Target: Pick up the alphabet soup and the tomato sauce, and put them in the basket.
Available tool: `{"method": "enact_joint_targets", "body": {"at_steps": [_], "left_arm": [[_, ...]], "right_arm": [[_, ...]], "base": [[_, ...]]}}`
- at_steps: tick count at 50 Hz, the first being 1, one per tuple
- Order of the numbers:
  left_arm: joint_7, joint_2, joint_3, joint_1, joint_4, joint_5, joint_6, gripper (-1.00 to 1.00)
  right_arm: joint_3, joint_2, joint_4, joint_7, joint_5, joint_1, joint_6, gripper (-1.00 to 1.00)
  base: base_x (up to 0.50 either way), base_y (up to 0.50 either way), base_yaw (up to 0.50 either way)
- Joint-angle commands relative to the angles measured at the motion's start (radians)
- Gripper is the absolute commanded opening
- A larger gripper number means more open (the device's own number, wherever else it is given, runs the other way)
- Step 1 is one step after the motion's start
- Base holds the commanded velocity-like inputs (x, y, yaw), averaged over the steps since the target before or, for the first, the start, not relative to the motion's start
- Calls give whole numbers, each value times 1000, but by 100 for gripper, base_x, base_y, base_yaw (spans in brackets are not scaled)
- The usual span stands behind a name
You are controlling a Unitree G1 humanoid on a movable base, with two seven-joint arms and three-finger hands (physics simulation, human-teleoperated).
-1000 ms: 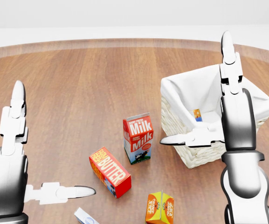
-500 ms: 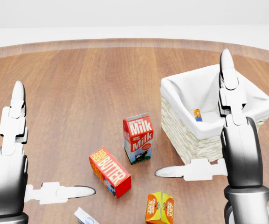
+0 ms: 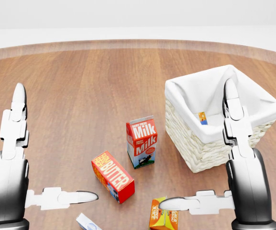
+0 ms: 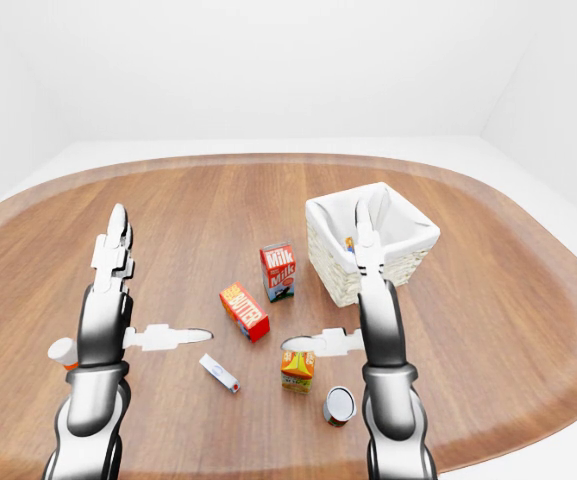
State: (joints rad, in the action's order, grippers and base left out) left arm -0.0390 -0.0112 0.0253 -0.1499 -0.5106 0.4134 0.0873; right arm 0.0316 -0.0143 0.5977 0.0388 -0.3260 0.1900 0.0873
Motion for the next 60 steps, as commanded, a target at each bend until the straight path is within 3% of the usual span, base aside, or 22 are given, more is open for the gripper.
{"method": "enact_joint_targets", "body": {"at_steps": [1, 24, 29, 60], "left_arm": [[0, 1, 2, 0, -5, 4, 0, 100], [-4, 1, 1, 0, -3, 2, 0, 100], [-4, 1, -1, 1, -4, 0, 0, 100], [-3, 1, 3, -3, -3, 4, 0, 100]], "right_arm": [[7, -1, -13, -5, 6, 78, 0, 100], [28, -3, -5, 1, 13, 209, 0, 100], [44, -18, -113, -43, 2, 235, 0, 100], [167, -83, -108, -132, -39, 357, 0, 100]], "base": [[0, 0, 0], [0, 0, 0], [0, 0, 0], [0, 0, 0]]}}
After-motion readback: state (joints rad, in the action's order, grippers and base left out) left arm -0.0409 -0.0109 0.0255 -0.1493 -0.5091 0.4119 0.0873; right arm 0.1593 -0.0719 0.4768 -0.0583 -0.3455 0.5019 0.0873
